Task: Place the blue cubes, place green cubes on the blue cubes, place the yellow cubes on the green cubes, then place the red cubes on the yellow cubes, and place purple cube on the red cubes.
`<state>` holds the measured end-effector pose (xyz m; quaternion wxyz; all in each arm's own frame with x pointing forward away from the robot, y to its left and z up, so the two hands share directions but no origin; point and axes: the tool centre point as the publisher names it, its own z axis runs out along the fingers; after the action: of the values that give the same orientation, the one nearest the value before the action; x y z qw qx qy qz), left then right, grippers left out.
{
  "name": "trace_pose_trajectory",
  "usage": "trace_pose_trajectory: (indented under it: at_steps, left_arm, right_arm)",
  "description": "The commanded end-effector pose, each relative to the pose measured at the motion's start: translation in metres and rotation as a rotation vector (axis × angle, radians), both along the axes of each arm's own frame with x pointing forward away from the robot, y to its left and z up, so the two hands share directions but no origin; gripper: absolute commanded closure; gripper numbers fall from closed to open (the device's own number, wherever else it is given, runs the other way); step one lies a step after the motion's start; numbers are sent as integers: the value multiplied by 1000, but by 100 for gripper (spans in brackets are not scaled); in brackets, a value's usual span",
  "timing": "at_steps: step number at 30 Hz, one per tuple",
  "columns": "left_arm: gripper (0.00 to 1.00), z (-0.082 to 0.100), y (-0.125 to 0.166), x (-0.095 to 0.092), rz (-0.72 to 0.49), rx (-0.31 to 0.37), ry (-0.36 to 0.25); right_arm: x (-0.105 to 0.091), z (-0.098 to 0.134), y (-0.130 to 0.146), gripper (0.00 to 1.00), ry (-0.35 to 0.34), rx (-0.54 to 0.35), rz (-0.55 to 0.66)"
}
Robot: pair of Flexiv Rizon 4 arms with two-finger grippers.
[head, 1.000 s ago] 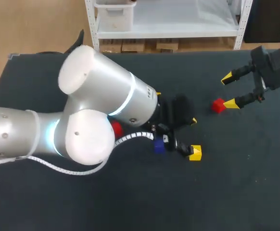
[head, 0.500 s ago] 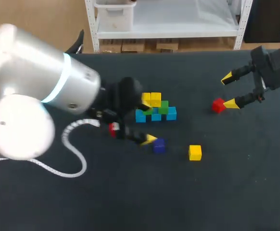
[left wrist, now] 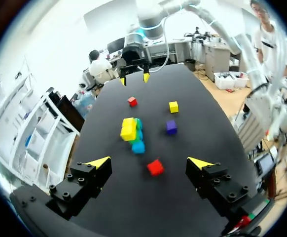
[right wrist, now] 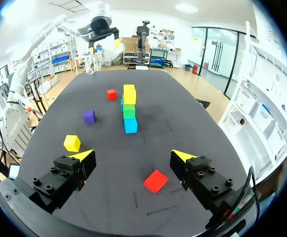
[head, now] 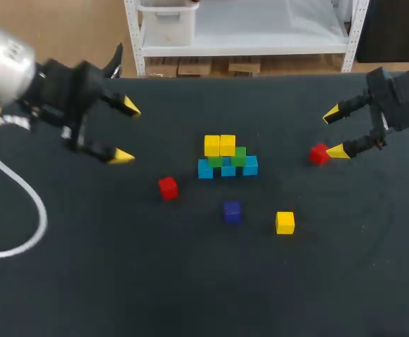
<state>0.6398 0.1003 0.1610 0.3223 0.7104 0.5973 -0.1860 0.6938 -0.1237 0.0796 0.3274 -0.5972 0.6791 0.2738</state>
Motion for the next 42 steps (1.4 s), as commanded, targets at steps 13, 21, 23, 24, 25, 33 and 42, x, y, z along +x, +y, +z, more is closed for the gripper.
trace_pose_trajectory:
  at_steps: [13, 21, 23, 24, 25, 33, 42]
  left_arm:
    - [0, -11, 42, 31, -152, -10, 57]
    - [0, -11, 40, 30, -130, -20, 63]
    - [0, -12, 39, 30, -122, -13, 63]
    - [0, -12, 39, 30, -122, -13, 63]
    - [0, -12, 39, 30, -122, -13, 63]
    - [0, -12, 39, 30, -122, -13, 63]
    - [0, -12, 39, 30, -122, -13, 63]
  right_arm:
    - [0, 0, 0, 0, -1, 1, 1]
    - [0, 0, 0, 0, -1, 1, 1]
    - [0, 0, 0, 0, -1, 1, 1]
    - [0, 0, 0, 0, -1, 1, 1]
    - [0, 0, 0, 0, -1, 1, 1]
    - [-8, 4, 9, 0, -53, -35, 224]
    - [-60, -5, 29, 0, -95, -78, 747]
